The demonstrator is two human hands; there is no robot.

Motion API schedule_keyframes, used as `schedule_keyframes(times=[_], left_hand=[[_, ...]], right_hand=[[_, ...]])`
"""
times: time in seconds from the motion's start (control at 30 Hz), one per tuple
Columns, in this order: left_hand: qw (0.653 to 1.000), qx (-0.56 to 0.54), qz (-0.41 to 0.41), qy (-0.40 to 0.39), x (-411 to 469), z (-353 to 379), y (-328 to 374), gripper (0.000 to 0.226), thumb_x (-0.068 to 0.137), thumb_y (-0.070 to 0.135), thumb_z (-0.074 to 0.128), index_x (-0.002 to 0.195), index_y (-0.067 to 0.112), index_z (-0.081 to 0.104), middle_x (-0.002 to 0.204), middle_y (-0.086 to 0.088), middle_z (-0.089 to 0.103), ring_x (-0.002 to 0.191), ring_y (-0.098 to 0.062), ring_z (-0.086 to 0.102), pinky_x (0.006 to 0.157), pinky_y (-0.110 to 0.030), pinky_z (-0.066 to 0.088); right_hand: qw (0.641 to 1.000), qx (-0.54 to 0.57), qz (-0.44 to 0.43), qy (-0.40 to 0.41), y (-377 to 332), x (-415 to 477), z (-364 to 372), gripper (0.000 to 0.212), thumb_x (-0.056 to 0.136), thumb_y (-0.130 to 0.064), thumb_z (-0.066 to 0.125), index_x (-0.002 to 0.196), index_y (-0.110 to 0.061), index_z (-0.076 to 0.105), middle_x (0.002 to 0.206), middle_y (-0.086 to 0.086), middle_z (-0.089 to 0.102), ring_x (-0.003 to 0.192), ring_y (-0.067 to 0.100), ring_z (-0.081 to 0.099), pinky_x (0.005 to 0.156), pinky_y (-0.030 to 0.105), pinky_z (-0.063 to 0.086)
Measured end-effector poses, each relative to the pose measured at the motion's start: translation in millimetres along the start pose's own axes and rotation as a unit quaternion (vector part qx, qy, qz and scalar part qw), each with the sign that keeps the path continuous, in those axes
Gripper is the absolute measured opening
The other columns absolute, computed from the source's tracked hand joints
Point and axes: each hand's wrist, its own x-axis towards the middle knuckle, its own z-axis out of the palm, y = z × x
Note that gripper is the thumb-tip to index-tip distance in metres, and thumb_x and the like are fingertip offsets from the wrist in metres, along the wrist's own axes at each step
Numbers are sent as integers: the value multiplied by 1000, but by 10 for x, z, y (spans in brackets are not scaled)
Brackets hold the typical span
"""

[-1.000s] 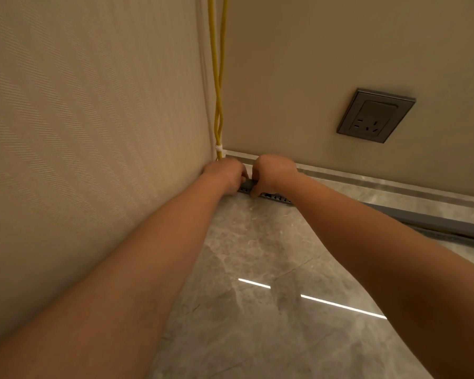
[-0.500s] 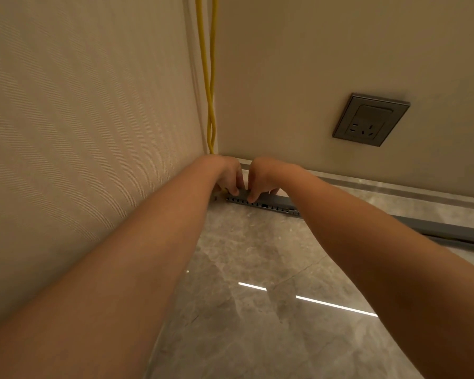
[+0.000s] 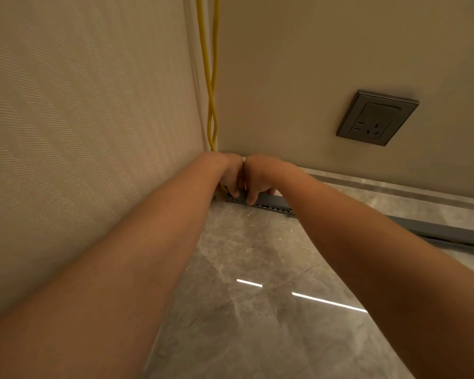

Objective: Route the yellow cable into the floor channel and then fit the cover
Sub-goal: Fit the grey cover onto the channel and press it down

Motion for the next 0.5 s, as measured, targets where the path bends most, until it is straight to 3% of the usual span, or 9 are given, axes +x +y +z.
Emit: schedule_keyframes(times=[0.17,0.33,0.43,0.5], left_hand=[[1000,-4,-12,12,-20,54,-40,29,78,20,78,106,22,74,105,-2,73,91,-23,70,88,-40,57],[998,25,-10,53,-120,154,28,32,86,16,70,118,19,69,117,-1,69,102,-21,65,92,-33,52],[993,64,-32,96,-187,272,132,30,89,13,62,118,19,68,117,-6,68,102,-24,64,88,-34,53],[985,101,-58,125,-226,355,236,32,89,11,58,119,19,67,119,-6,66,106,-26,62,87,-36,52]], right_hand=[[999,3,18,47,98,-62,58,39,63,-39,86,91,-13,77,66,-2,63,63,20,61,65,31,53],[987,63,29,144,273,-226,302,30,67,-46,81,81,-20,76,70,-2,64,69,20,60,54,25,40],[983,4,27,183,293,-325,453,31,78,-48,70,92,-21,73,86,1,68,78,22,61,60,28,43],[985,-14,22,168,339,-404,467,29,83,-43,65,104,-24,72,100,3,70,90,24,63,67,31,49]])
